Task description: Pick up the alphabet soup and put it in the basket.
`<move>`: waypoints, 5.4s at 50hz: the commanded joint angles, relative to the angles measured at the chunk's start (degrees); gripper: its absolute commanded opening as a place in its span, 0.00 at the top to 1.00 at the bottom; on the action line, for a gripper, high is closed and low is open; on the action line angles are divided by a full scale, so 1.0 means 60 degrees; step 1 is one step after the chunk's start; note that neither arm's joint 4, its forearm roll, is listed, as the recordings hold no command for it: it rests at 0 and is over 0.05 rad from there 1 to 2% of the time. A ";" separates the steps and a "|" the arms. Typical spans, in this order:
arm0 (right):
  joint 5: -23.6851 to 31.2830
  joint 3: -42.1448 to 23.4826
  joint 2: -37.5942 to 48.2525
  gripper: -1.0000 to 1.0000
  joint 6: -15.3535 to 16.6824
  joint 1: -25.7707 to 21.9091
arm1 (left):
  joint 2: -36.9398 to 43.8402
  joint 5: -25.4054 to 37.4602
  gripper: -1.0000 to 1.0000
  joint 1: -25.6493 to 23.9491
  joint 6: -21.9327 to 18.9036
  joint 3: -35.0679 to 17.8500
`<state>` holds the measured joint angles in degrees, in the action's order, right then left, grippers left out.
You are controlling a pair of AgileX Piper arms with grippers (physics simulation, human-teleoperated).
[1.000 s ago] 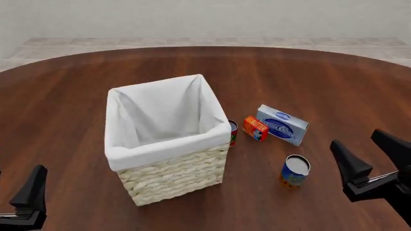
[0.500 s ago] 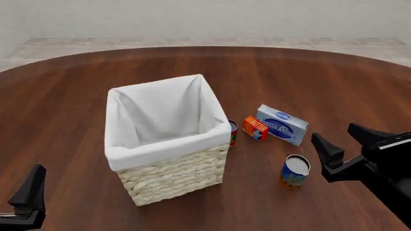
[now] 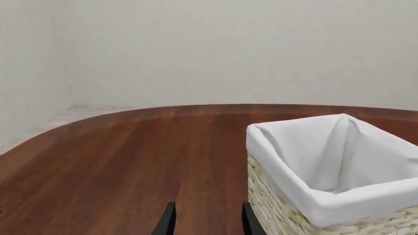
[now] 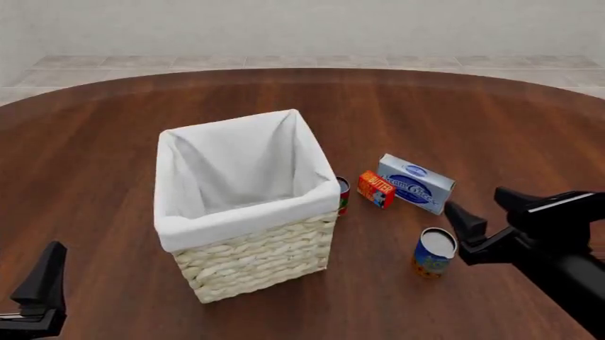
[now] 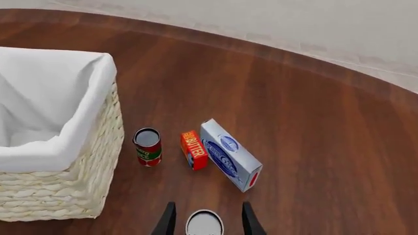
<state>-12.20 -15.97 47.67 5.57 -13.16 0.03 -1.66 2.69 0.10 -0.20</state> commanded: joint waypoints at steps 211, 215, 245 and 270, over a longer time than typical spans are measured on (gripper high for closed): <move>-0.5757 0.0907 0.7655 0.00 -0.0520 0.0158 | 0.0000 0.0002 0.00 0.0077 -0.0052 0.0000; -0.5827 0.0900 0.7756 0.00 -0.0512 0.0154 | 0.0000 -0.0003 0.00 0.0083 -0.0050 0.0000; -0.5276 0.1115 0.6706 1.00 -0.0452 0.0118 | -0.0001 -0.0035 0.00 0.0132 -0.0014 0.0001; -0.1765 0.0797 0.2625 1.00 0.0044 0.0107 | -0.0001 -0.0082 0.00 0.0189 0.0024 0.0003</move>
<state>-30.85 -9.46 72.31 5.72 -12.61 0.02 -1.99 3.65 0.11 -0.19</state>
